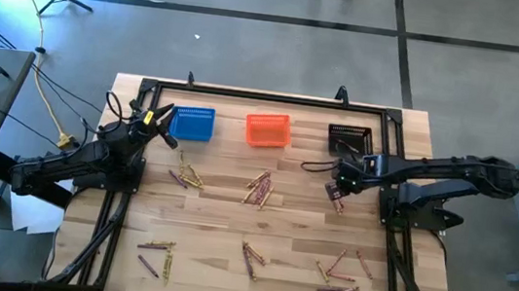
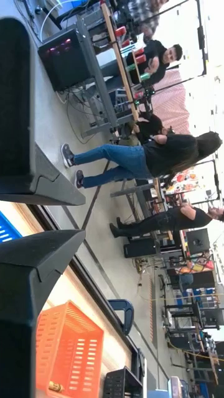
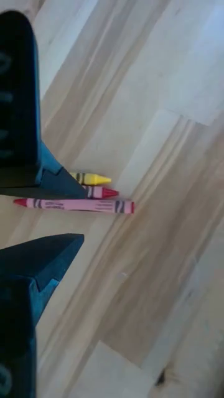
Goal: Sort crayons
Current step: Put the red crayon into the black bin
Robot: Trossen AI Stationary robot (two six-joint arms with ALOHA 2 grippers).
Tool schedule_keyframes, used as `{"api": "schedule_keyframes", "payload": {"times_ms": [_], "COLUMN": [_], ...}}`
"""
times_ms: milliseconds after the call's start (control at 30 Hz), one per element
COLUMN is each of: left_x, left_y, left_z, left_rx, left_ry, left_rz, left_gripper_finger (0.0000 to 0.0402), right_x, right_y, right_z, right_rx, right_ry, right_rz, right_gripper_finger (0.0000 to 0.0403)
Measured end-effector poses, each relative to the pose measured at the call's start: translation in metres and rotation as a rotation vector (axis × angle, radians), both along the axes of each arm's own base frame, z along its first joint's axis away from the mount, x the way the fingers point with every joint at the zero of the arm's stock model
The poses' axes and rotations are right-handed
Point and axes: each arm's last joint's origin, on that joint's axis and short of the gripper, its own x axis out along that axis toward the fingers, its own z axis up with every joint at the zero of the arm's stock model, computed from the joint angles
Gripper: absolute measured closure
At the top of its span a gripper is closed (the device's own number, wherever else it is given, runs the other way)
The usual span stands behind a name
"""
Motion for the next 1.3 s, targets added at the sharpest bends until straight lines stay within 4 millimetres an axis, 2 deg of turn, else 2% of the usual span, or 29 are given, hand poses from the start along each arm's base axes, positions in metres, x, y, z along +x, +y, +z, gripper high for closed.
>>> {"api": "schedule_keyframes", "payload": {"times_ms": [367, 1300], "left_x": [0.000, 0.000], "left_y": [0.000, 0.000], "left_z": [0.000, 0.000], "left_rx": [0.000, 0.000], "left_ry": [0.000, 0.000], "left_rz": [0.000, 0.000], "left_gripper_finger": [0.0342, 0.0342], "right_x": [0.010, 0.019], "right_y": [-0.001, -0.002], "right_z": [-0.011, -0.038], "right_rx": [0.016, 0.062], "right_ry": [0.024, 0.168], "right_rz": [-0.021, -0.019], "right_gripper_finger": [0.0320, 0.0327]}}
